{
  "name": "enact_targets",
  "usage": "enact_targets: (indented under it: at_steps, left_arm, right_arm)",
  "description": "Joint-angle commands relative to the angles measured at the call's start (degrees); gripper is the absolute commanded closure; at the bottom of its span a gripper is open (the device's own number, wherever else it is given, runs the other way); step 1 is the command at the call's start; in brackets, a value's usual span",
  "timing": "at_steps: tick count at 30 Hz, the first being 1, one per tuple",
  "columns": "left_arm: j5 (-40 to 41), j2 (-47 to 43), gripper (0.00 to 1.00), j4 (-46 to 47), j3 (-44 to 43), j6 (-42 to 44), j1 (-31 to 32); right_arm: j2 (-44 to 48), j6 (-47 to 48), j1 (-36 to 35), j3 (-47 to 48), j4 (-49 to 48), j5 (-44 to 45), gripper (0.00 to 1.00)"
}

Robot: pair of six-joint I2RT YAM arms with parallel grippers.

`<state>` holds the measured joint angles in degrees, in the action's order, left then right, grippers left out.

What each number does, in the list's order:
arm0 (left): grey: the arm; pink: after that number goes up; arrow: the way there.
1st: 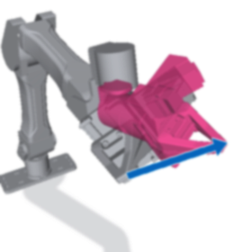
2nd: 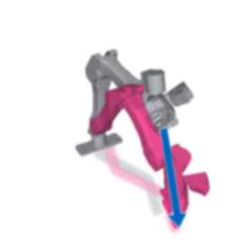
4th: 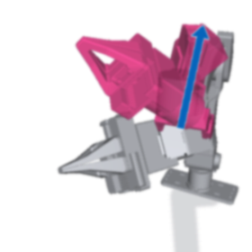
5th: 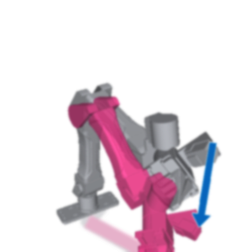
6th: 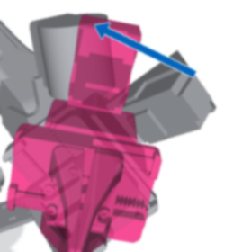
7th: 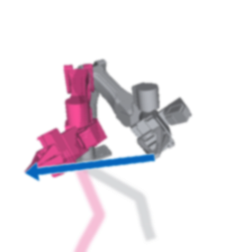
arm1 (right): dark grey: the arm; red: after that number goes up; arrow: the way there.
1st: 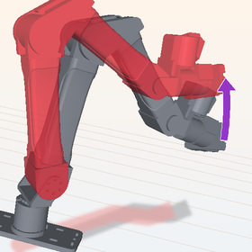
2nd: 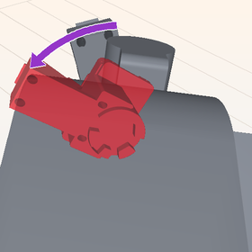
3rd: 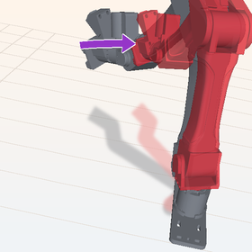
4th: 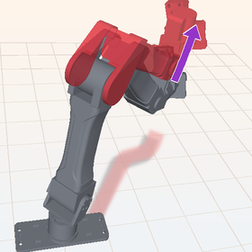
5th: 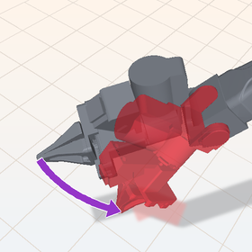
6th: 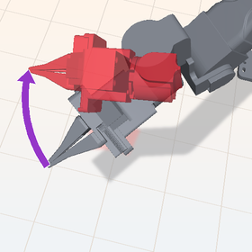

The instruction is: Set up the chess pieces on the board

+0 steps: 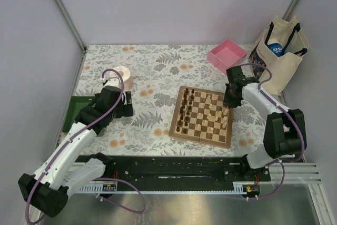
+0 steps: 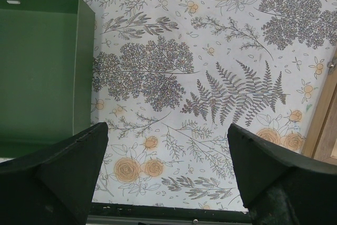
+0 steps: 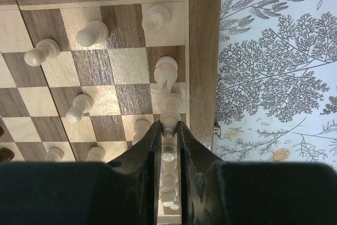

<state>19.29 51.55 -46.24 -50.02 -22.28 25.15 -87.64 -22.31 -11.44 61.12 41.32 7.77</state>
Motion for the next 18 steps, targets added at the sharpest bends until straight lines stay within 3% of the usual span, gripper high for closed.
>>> enact_targets:
  at_steps: [1,18]
  left_arm:
    - [-0.31,0.13,0.01,2.03,-0.69,0.66,-0.54]
    - [-0.74,0.66,0.01,2.12,-0.78,0.66,-0.8]
  right_arm:
    - [-1.04,-0.02,0.63,-0.48,-2.29,-1.09,0.83]
    - [-1.75,-0.37,1.07,-1.36,-3.62,-1.62,0.8]
